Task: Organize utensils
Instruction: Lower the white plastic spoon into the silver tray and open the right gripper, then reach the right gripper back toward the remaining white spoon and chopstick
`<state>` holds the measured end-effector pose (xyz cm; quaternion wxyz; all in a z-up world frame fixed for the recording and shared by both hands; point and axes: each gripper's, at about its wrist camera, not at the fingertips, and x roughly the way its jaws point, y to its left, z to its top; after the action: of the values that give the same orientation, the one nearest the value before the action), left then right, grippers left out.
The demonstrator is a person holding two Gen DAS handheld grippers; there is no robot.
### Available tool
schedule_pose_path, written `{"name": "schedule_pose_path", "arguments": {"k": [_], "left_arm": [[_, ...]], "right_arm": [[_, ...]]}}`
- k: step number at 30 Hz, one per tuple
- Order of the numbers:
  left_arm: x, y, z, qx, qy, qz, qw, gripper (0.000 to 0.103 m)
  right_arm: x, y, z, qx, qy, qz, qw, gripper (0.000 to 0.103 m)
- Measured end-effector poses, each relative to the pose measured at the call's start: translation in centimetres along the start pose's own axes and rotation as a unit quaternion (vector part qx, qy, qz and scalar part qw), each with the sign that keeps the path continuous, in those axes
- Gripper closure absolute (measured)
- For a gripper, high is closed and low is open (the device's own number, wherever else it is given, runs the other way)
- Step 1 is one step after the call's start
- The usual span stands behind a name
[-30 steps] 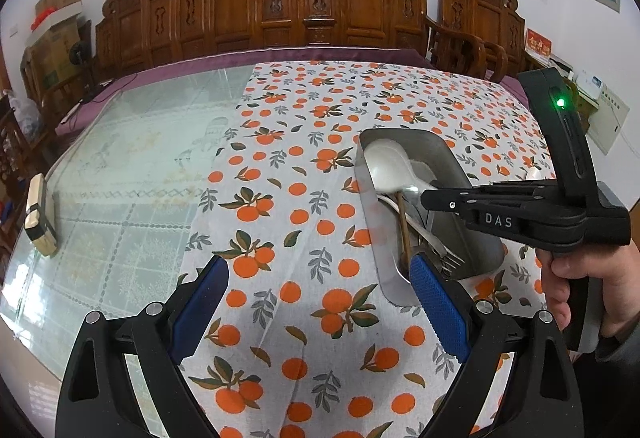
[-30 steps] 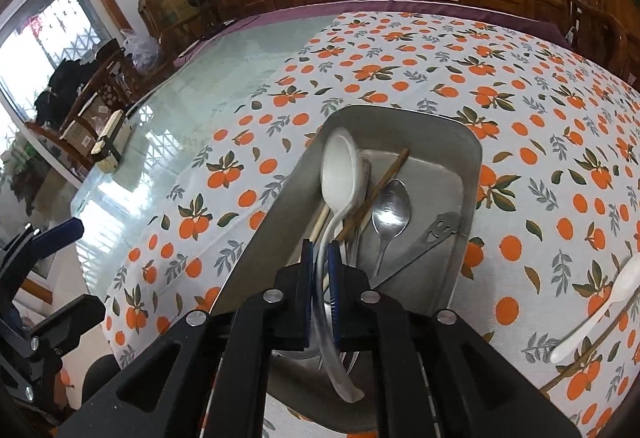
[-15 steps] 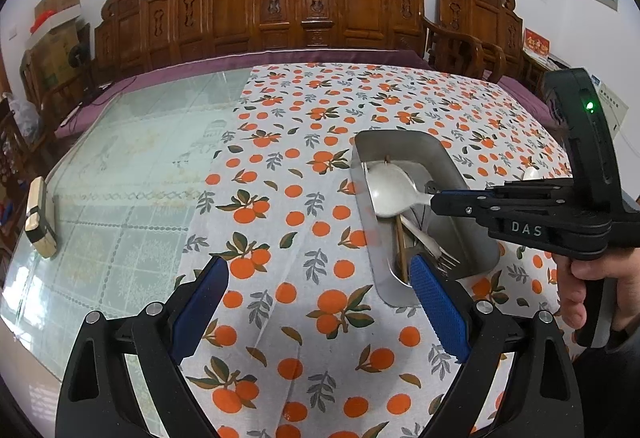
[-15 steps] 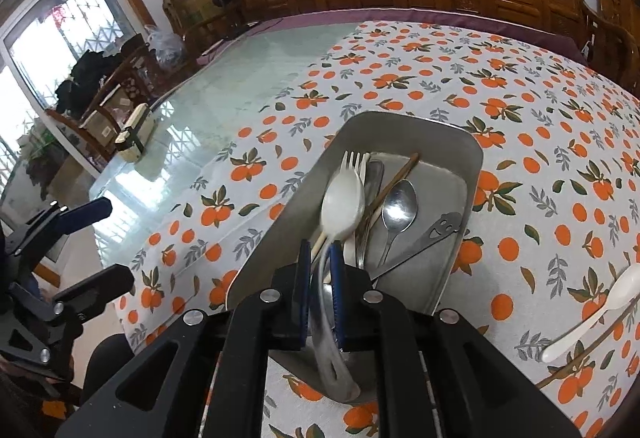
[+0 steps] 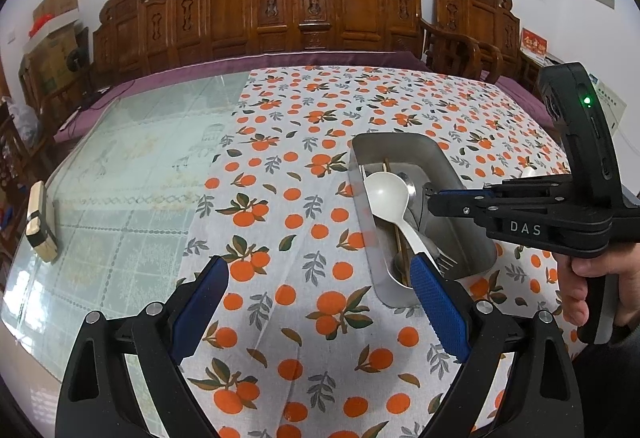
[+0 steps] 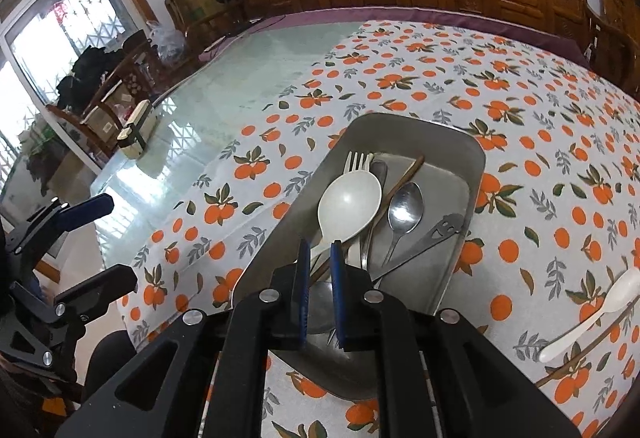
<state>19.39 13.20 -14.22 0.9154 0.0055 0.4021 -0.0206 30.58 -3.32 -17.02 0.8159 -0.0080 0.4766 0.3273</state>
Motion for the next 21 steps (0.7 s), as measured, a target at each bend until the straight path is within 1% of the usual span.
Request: {"name": "schedule_pose_path", "arguments": {"k": [1, 4, 7, 9, 10, 11, 13, 17, 21], "left_arm": [[0.0, 0.0, 0.0, 0.000, 0.000, 0.001, 1.0000, 0.015], [0.0, 0.0, 0.0, -0.001, 0.000, 0.001, 1.0000, 0.015], [0.0, 0.0, 0.1, -0.002, -0.001, 0.001, 1.0000, 0.015], [0.0, 0.1, 0.1, -0.001, 0.000, 0.000, 1.0000, 0.015], [0.0, 0.1, 0.1, -0.001, 0.000, 0.000, 1.0000, 0.015], [0.0, 0.1, 0.2, -0.001, 0.000, 0.000, 1.0000, 0.015], [0.0, 0.1, 0.1, -0.002, -0.001, 0.000, 1.0000, 0.015], [0.0, 0.0, 0.1, -0.002, 0.000, 0.000, 1.0000, 0.015], [-0.1, 0.0, 0.2, -0.002, -0.001, 0.000, 1.0000, 0.015]], "right_arm": [[0.2, -0.1, -0.1, 0.005, 0.003, 0.003, 1.000, 0.090], [0.6, 0.2, -0.2, 0.010, 0.005, 0.006, 1.000, 0.076], [1.3, 0.7, -0.4, 0.013, 0.014, 0.017, 1.000, 0.075], [2.0, 1.0, -0.5, 0.015, 0.026, 0.015, 0.999, 0.075], [2.5, 1.0, -0.6, 0.018, 0.035, 0.016, 0.999, 0.076], [2.8, 1.0, -0.7, 0.024, 0.042, 0.020, 0.999, 0.082], [3.1, 0.8, -0.7, 0.033, 0.045, 0.030, 0.998, 0.088], [3.4, -0.3, -0.1, 0.066, 0.032, 0.030, 0.997, 0.092], [4.1, -1.8, 0.8, 0.090, 0.025, 0.014, 0.996, 0.094]]}}
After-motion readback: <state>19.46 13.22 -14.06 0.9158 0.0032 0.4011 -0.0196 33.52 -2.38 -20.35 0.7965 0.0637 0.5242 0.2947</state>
